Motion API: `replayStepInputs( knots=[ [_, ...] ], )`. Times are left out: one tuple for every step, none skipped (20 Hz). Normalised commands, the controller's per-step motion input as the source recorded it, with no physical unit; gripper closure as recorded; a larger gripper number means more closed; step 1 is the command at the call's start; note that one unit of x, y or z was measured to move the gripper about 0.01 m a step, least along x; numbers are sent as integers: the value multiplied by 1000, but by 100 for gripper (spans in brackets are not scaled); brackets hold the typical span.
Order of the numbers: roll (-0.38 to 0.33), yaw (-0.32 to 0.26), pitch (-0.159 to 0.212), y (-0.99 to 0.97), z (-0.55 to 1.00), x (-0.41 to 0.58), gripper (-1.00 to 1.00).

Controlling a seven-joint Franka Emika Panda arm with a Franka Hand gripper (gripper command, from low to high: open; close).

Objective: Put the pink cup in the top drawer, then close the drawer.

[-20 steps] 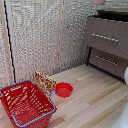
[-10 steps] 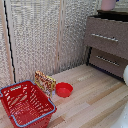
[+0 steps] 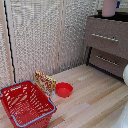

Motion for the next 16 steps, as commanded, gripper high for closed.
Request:
replayStepInputs(
  knots=[
    [0, 42, 65, 243, -120, 9, -100],
    [0, 44, 47, 186, -106, 97, -100],
    [19, 6, 57, 100, -46, 269, -100],
    [24, 0, 0, 109, -3, 314, -100],
    [62, 0, 0, 0, 0, 397, -100],
    [61, 0, 0, 0, 0, 420, -100],
    [43, 25, 0, 0, -60, 343, -100],
    [23, 34, 0, 0, -86, 309, -100],
    [0, 72, 27, 117, -91, 229, -100],
    [-18, 104, 27, 271, -20, 177, -100],
    [-68, 134, 29, 357, 0, 63, -100],
    [-123, 147, 15, 334, 0, 0, -100],
    [-136, 165, 11, 260, 0, 0, -100],
    [-178, 149, 17, 237, 20, -20, -100],
    [-201, 154, 26, 171, 71, -66, -100],
    [-191, 163, 36, 163, 103, -89, -100]
  ],
)
